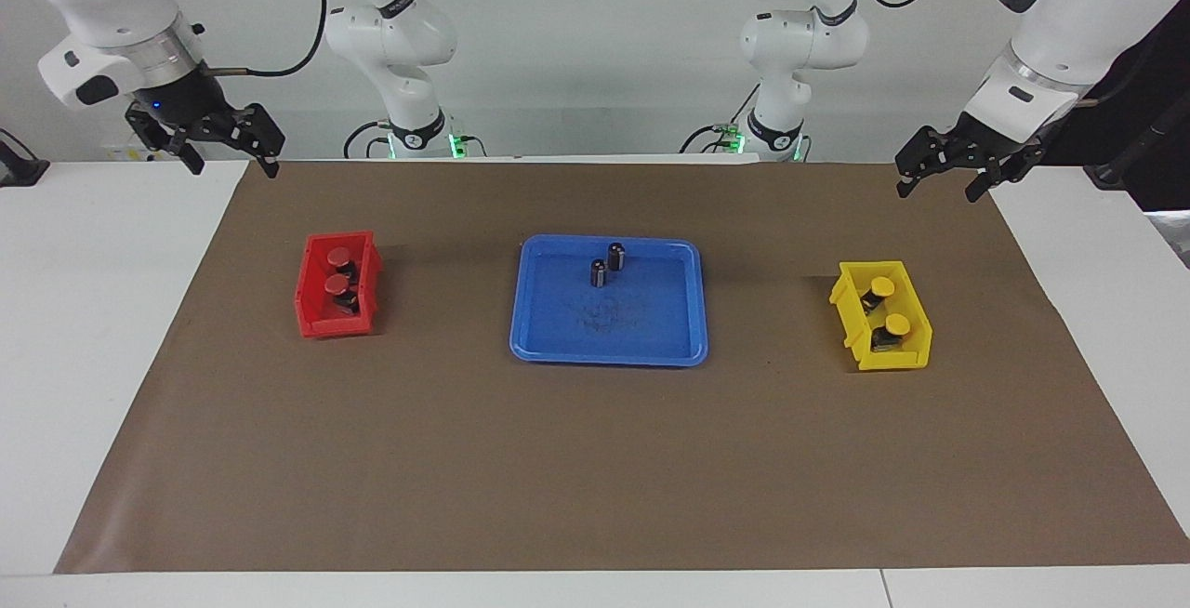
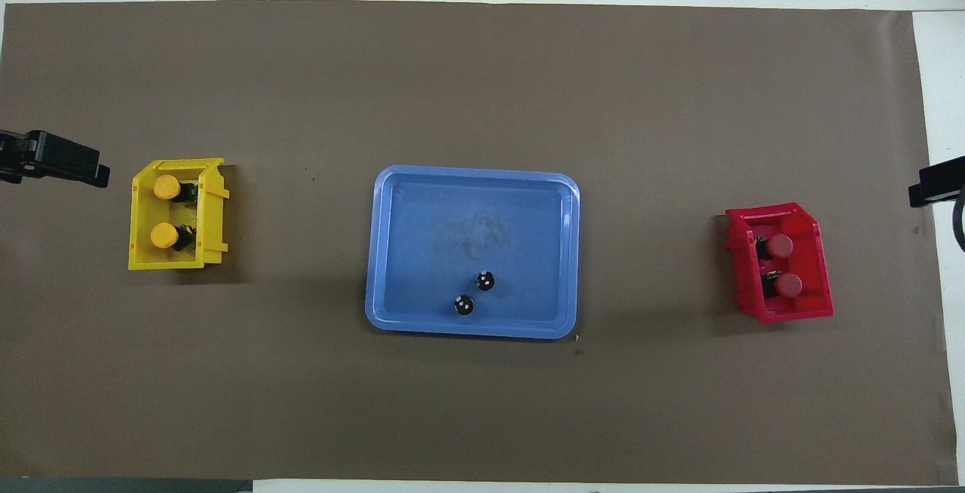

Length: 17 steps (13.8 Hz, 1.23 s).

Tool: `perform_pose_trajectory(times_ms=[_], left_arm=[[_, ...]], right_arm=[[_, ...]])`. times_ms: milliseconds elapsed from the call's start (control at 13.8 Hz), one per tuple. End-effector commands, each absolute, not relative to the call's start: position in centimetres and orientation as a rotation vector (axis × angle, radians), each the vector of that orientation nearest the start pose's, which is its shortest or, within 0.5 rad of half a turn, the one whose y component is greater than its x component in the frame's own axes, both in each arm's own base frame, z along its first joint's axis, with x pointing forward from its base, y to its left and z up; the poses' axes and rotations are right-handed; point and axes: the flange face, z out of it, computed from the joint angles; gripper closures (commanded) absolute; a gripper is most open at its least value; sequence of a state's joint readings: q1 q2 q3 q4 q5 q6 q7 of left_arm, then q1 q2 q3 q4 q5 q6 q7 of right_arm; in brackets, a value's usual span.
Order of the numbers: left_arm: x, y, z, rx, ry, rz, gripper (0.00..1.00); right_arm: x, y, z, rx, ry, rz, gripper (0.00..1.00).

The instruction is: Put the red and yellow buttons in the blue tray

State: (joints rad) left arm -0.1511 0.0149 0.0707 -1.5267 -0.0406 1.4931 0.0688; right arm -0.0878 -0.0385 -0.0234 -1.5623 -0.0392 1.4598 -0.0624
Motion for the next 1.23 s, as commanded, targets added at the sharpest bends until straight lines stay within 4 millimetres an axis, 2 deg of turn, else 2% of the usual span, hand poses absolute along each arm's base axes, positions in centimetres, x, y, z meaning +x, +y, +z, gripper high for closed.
perform_pose_trajectory(times_ms=[0,434,652,869,941,1158], left_arm=[[54.0,-4.7,63.1,-3.178,0.229,0.091,0.0],[54.0,-4.7,63.1,-3.178,0.229,0.091,0.0],[54.0,-4.7,63.1,-3.178,0.229,0.091,0.0],[54.0,-4.7,63.1,-3.178,0.229,0.091,0.0],[54.0,-4.7,63.1,-3.178,0.229,0.091,0.0],[54.0,-4.7,63.1,-3.178,0.229,0.091,0.0]], right_arm=[[52.5,-6.2,64.0,-3.169,0.093,0.119,0.0],[53.1,-6.8,64.2,-3.175,0.103,0.044,0.0],[52.9,-6.3,63.7,-3.173,0.091,0.073,0.0],[53.6,-6.1,63.9,-3.18,0.08,0.003,0.0],[53.8,-6.1,63.5,-3.179,0.081,-0.005,0.0],[54.1,-6.2,60.2,-3.173,0.079,0.011,0.0]])
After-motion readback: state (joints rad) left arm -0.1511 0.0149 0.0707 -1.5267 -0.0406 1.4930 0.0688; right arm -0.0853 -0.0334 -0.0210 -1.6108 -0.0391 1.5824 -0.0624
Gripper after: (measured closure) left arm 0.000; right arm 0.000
